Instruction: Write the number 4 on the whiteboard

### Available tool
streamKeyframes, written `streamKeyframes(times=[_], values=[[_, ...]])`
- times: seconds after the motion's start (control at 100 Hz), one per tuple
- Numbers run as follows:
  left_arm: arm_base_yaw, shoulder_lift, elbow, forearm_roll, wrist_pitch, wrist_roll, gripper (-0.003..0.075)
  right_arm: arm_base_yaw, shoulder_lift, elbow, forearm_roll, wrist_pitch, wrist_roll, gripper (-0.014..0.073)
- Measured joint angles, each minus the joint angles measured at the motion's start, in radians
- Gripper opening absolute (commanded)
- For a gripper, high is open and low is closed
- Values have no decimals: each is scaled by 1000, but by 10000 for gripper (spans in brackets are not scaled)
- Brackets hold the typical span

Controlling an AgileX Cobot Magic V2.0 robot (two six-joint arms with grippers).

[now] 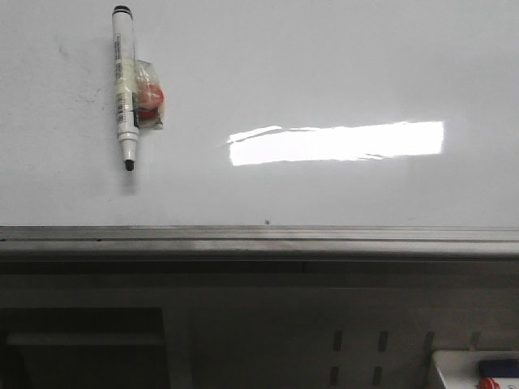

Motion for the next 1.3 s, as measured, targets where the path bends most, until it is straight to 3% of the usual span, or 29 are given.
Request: streamKeyframes(times=[0.12,0.28,0.4,0.53,0.6,0.66,0.72,0.79,1.03,1.3], values=[[0,0,0,-71,2,0,-20,0,0,0,112,-7,14,-64],[0,0,-5,-54,75,0,-20,0,0,-12,214,4,18,-64],[0,5,-79,120,185,1,-20,0,0,-121,206,133,20,-48],[0,113,-249,347,329,5,0,0,33,-264,146,311,12,83],[0,204,-340,451,414,7,90,0,75,-330,136,390,-25,180],[0,283,-405,511,483,12,246,0,112,-382,134,449,-62,258],[0,369,-465,533,533,24,366,0,151,-422,132,511,-80,302],[0,456,-510,530,580,40,441,0,190,-461,131,572,-94,331],[-58,657,-536,371,605,202,400,41,228,-497,131,625,-103,332],[-164,748,-544,345,536,233,400,105,228,-499,152,648,-175,332]])
